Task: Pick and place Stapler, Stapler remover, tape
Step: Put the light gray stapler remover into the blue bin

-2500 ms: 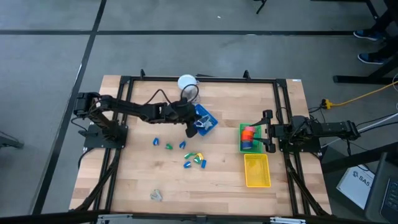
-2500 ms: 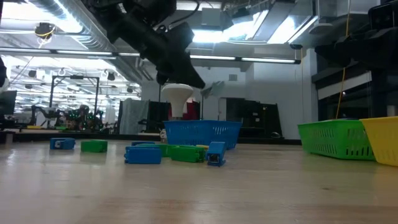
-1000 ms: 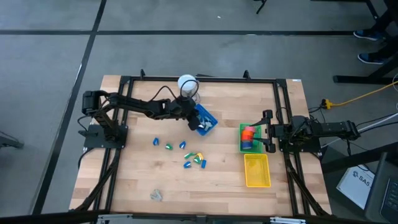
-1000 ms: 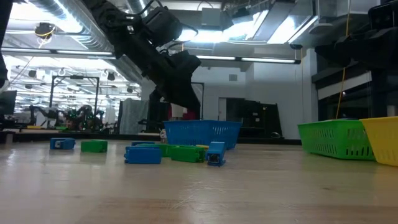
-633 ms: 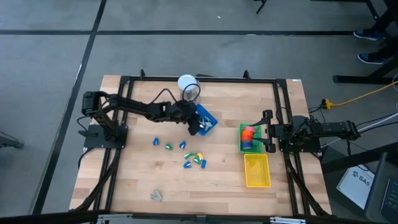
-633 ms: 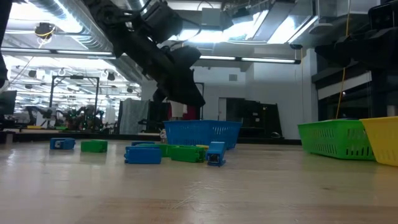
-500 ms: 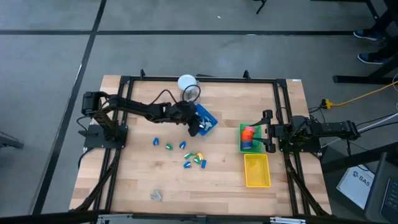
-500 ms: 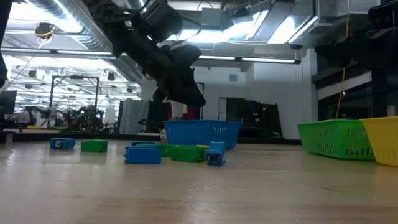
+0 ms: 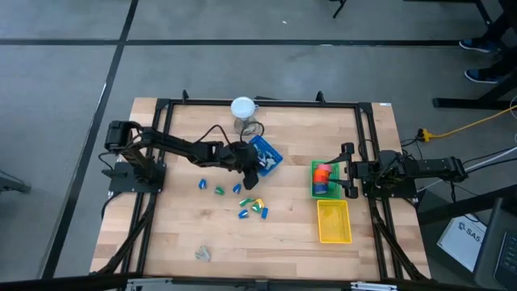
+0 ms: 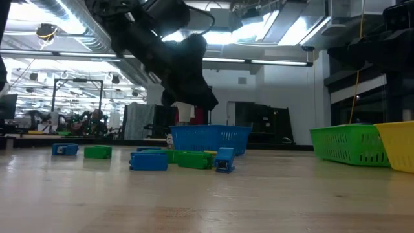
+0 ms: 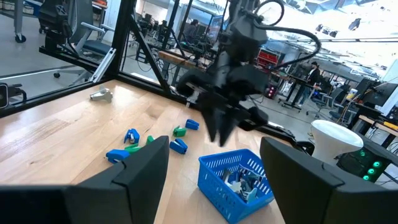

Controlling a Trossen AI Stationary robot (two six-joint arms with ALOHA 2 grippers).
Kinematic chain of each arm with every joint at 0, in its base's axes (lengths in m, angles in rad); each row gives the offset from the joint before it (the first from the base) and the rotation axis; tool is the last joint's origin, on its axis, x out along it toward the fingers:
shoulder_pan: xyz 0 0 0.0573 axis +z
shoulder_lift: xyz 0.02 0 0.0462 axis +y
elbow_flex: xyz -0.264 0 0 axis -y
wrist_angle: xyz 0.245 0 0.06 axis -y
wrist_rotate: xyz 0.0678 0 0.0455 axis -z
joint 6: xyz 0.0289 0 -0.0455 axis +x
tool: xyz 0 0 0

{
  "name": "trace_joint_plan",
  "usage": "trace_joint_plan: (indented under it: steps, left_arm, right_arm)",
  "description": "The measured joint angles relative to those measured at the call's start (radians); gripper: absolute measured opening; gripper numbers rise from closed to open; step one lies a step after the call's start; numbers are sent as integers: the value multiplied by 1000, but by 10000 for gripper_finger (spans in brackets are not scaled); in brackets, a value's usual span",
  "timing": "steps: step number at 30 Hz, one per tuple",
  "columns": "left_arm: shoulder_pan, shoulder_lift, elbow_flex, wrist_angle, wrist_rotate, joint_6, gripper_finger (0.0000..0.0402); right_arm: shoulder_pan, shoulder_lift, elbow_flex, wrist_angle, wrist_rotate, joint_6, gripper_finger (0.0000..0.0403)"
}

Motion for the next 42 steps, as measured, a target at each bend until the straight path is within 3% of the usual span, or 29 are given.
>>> trace_joint_plan:
  steps: [9, 14, 22, 25, 35, 42]
  left_arm:
    - [-100, 0, 0, -19, 121, -87, 82]
    - [-156, 0, 0, -105, 162, -237, 82]
    - [-261, 0, 0, -210, 365, -506, 82]
    - [-305, 0, 0, -209, 395, -554, 82]
    - [-407, 0, 0, -209, 351, -410, 81]
    - [-459, 0, 0, -220, 373, -171, 73]
  right_arm:
    - [0, 0, 0, 0, 0, 0, 259]
    - [0, 0, 0, 0, 0, 0, 259]
    - [0, 0, 0, 0, 0, 0, 259]
    - [0, 0, 0, 0, 0, 0, 259]
    - [0, 0, 0, 0, 0, 0, 259]
    - [0, 0, 0, 0, 0, 0, 259]
